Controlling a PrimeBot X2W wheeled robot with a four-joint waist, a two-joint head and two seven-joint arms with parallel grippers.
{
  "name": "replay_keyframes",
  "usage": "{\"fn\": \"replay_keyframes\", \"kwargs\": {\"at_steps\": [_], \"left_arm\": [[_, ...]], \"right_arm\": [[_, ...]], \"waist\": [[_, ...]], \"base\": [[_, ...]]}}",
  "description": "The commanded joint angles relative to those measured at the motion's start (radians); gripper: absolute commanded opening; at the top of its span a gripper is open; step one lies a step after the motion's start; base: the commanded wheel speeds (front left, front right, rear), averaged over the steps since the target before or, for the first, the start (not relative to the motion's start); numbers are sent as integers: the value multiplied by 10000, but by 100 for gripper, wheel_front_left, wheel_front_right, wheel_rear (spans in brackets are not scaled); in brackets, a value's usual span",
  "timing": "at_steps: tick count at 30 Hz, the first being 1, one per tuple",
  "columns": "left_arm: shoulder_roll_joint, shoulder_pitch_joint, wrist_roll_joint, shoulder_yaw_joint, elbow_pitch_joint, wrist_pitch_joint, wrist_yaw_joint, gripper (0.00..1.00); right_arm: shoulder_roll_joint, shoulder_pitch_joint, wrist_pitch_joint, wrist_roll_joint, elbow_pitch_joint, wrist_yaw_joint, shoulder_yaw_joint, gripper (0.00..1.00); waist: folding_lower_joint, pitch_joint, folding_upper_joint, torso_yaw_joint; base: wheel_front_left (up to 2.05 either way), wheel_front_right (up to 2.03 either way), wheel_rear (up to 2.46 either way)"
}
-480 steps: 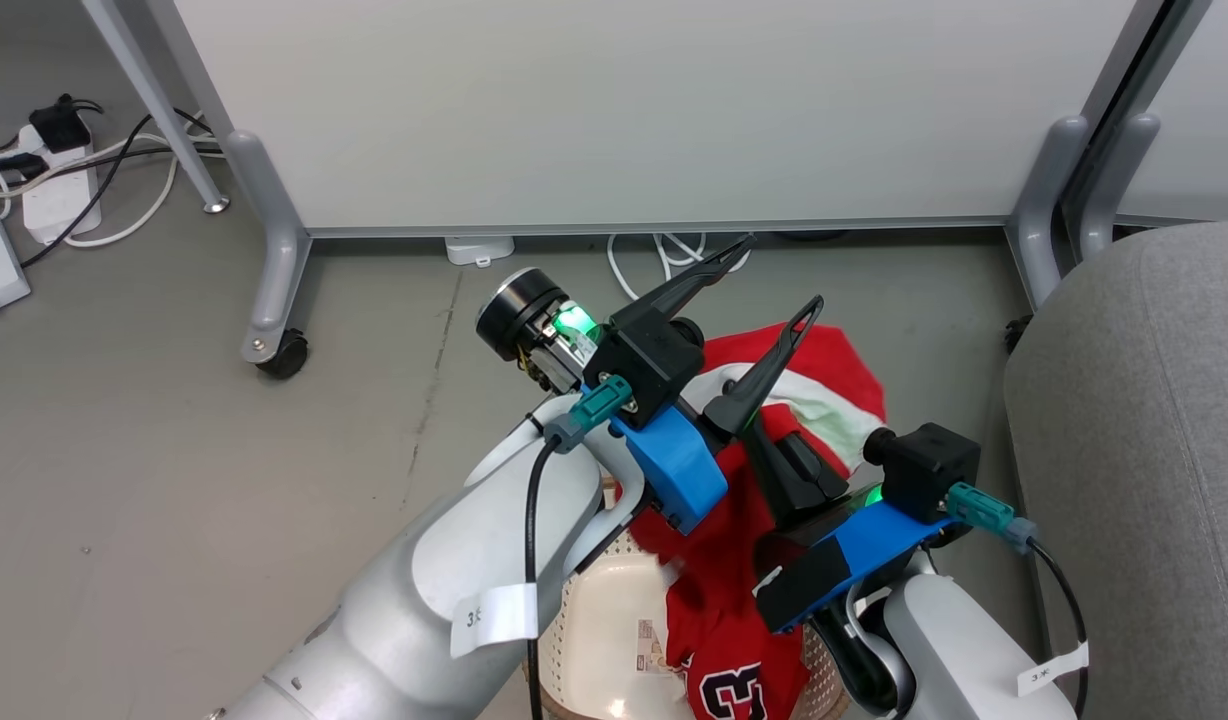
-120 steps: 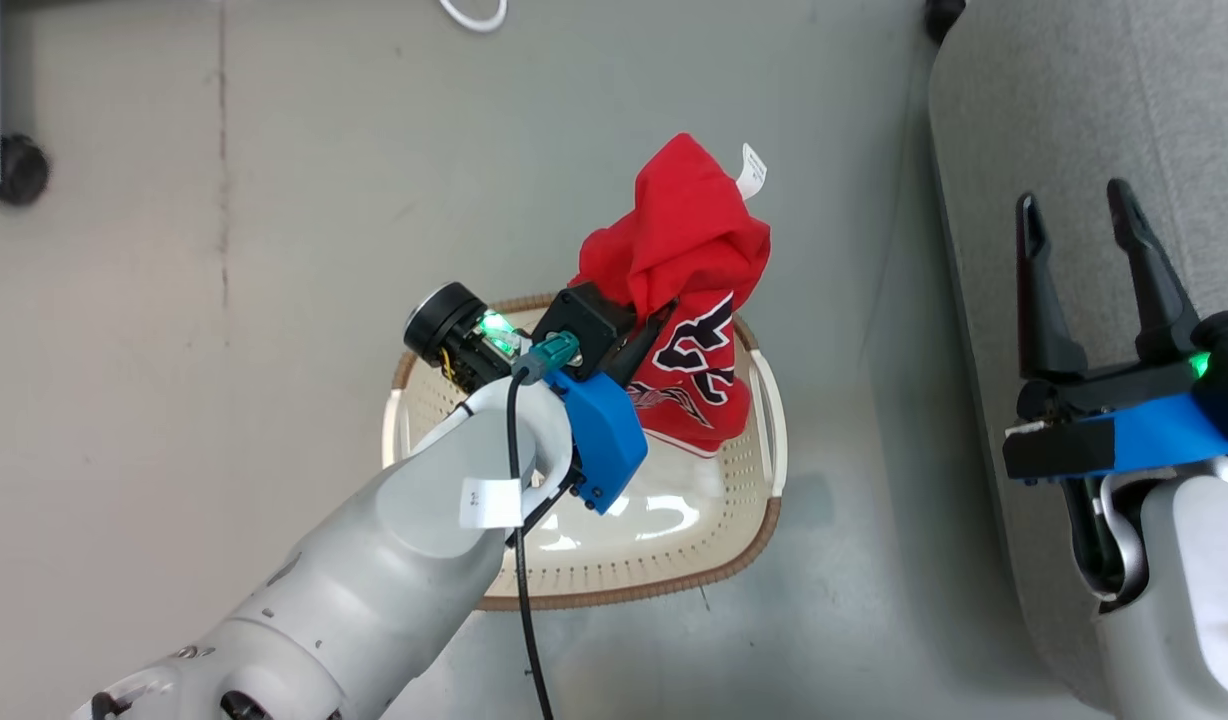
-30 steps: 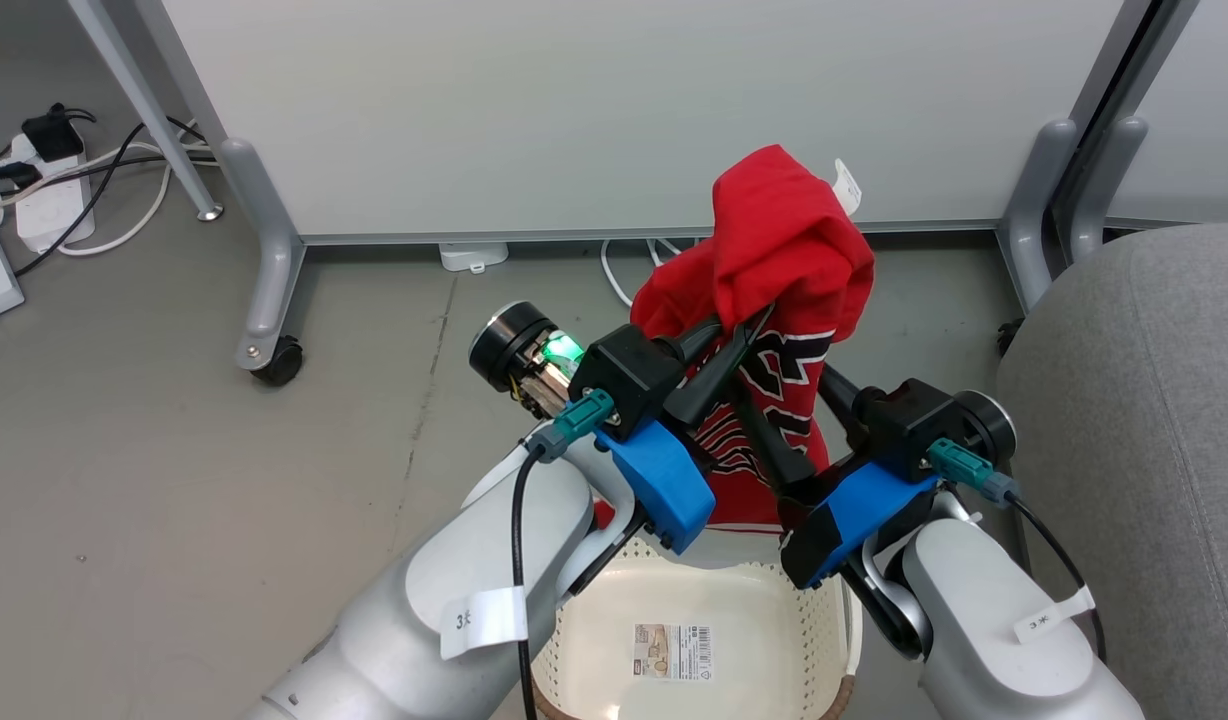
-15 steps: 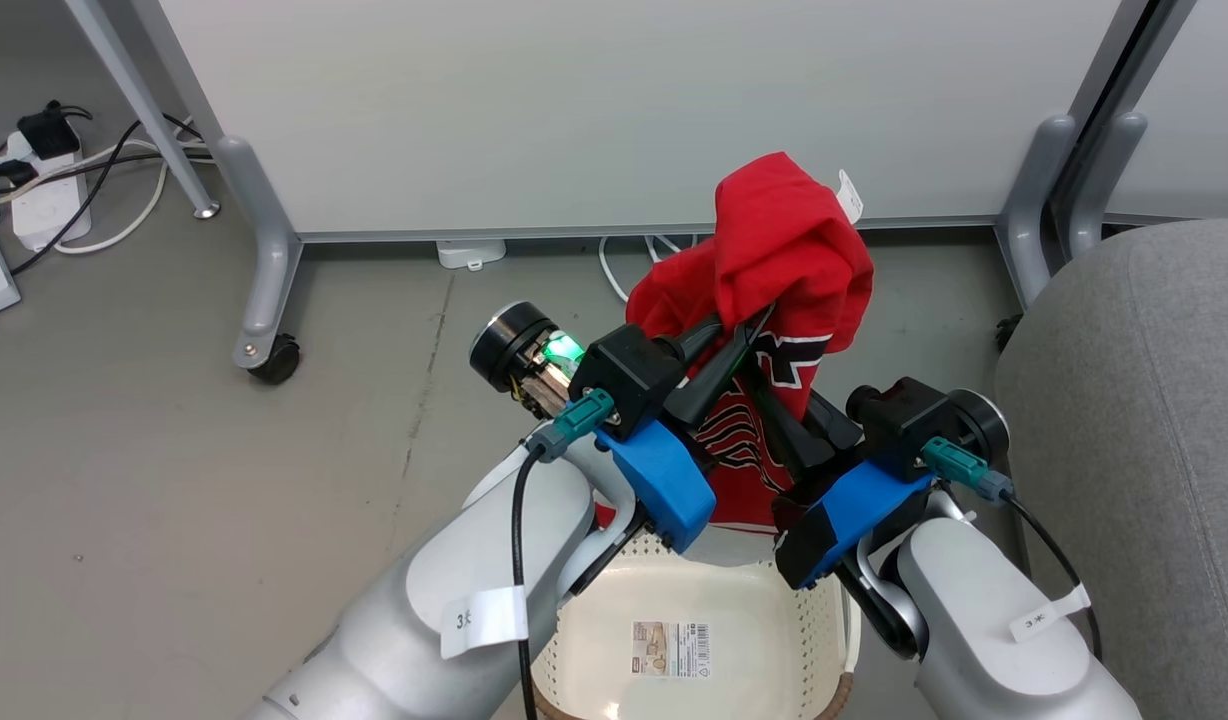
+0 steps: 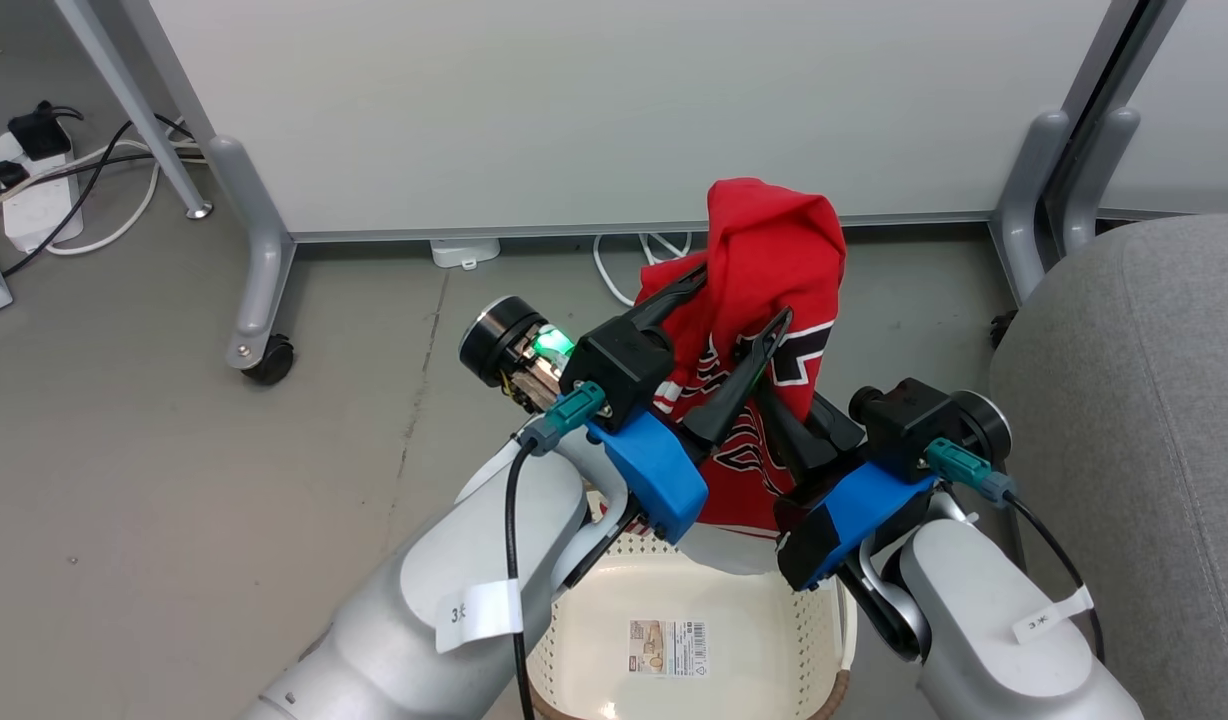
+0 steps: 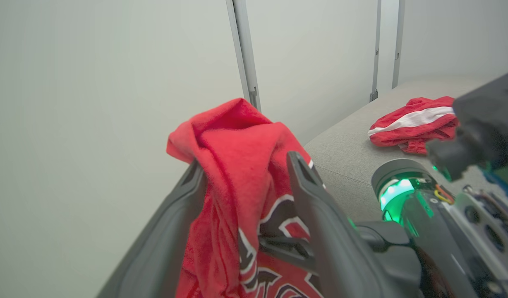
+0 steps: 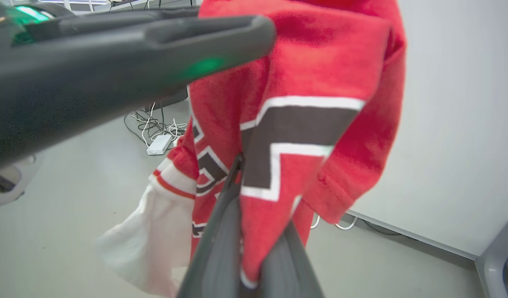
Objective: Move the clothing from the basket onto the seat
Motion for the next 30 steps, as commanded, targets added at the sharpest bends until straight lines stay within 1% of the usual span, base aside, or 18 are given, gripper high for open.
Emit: {"fn": "replay_keyframes", "kwargs": {"at_steps": [1, 9, 14, 23, 28, 30], "left_arm": [[-3, 18, 72, 72, 11, -51, -7, 100], [-10, 70, 173, 152, 69, -50, -7, 100], [-1, 115, 248, 200, 82, -50, -7, 100], [31, 299, 410, 146, -216, -50, -7, 100], [73, 337, 461, -76, -319, -50, -8, 100], [91, 345, 477, -177, -343, -50, -8, 100]], "right_arm": [[-40, 81, 3, 42, -42, 1, -16, 0], [-96, 200, 3, 47, -69, 1, -158, 0], [-85, 235, 1, 16, -132, 1, -380, 0], [-54, 346, 1, -141, -399, 1, -953, 0], [-175, 548, 1, -261, -657, 1, -1272, 0], [-282, 606, 1, -316, -837, 1, -1490, 0]], "waist": [[0, 2, 0, -7], [0, 30, 0, -100], [0, 120, 0, -318], [0, 387, 0, -959], [0, 569, 0, -1370], [0, 650, 0, -1643]], "base": [[0, 0, 0], [0, 0, 0], [0, 0, 0], [0, 0, 0], [0, 0, 0], [0, 0, 0]]}}
